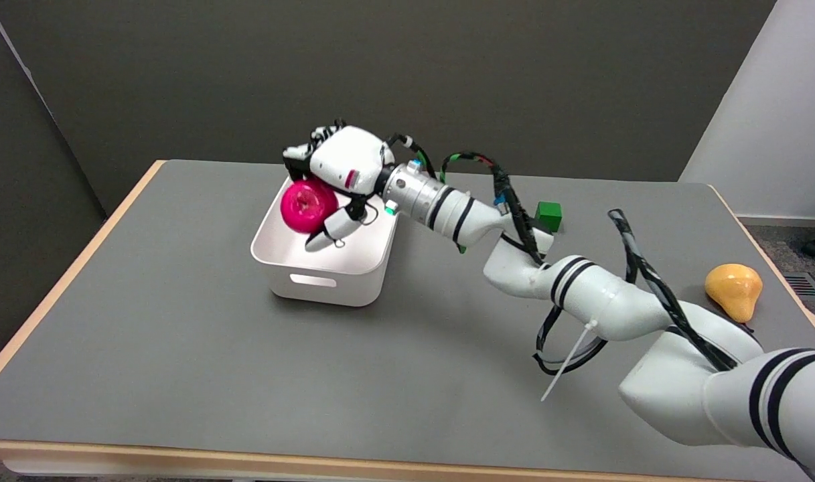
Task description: Place the red apple into the white box.
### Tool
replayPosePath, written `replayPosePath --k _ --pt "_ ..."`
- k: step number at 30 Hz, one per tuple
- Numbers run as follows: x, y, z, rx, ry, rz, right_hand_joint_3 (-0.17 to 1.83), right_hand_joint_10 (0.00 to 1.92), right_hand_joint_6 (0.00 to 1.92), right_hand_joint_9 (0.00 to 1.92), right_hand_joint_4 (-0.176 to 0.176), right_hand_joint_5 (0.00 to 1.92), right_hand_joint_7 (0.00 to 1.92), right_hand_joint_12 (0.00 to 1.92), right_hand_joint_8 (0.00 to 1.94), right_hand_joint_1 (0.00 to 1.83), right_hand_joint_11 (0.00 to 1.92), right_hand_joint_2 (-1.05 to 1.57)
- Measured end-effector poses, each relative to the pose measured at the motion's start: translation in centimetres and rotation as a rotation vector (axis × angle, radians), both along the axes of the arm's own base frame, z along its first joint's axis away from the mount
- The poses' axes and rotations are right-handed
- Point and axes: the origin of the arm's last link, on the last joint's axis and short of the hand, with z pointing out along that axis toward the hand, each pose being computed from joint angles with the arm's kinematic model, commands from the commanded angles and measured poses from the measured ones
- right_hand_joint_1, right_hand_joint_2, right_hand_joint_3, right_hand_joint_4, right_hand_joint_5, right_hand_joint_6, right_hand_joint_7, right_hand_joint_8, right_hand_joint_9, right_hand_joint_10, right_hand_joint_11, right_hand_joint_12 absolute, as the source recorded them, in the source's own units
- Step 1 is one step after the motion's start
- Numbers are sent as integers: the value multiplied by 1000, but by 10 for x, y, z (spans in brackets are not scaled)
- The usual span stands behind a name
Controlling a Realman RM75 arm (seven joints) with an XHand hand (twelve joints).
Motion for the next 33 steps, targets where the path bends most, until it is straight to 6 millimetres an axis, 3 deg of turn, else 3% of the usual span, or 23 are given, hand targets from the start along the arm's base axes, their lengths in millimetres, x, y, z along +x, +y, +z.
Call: replayPosePath --k 1,2,3,4,6,8,10,12,14,17,21,27,33 --pt "-4 -2 0 -7 6 -17 292 1873 1542 819 -176 632 681 1616 1551 1168 448 1159" --pt "-8 -3 -1 -14 12 -35 276 1784 1571 781 -127 608 666 1602 1474 1102 406 1184" --pt "-11 -4 0 -19 16 -45 272 1568 1653 696 22 545 631 1556 1235 904 310 1230" --pt "-16 -6 0 -32 24 -68 294 1378 1691 621 144 483 599 1511 1022 744 227 1250" --pt "-24 -8 2 -49 33 -101 888 1090 945 490 86 260 481 1320 651 850 166 822" --pt "-30 -10 4 -65 39 -129 923 663 445 211 74 213 260 1074 322 744 5 731" --pt "-35 -12 7 -80 37 -158 1016 600 430 124 77 138 159 995 291 671 -1 671" --pt "-38 -13 10 -93 33 -180 990 435 413 8 92 60 21 908 81 673 -1 621" --pt "-41 -14 12 -104 29 -197 959 338 368 1 104 65 3 876 28 670 -1 631" --pt "-41 -15 15 -114 24 -211 906 -1 245 -1 112 37 -1 590 -1 649 -1 562" --pt "-36 -16 14 -111 7 -212 874 -1 170 -1 109 35 -1 445 -1 597 -1 531" --pt "-23 -13 17 -105 -17 -187 885 -1 150 -1 98 27 -1 416 -1 453 -1 536" --pt "2 -4 23 -94 -72 -124 957 50 175 -1 76 18 -1 648 -1 280 -1 608"
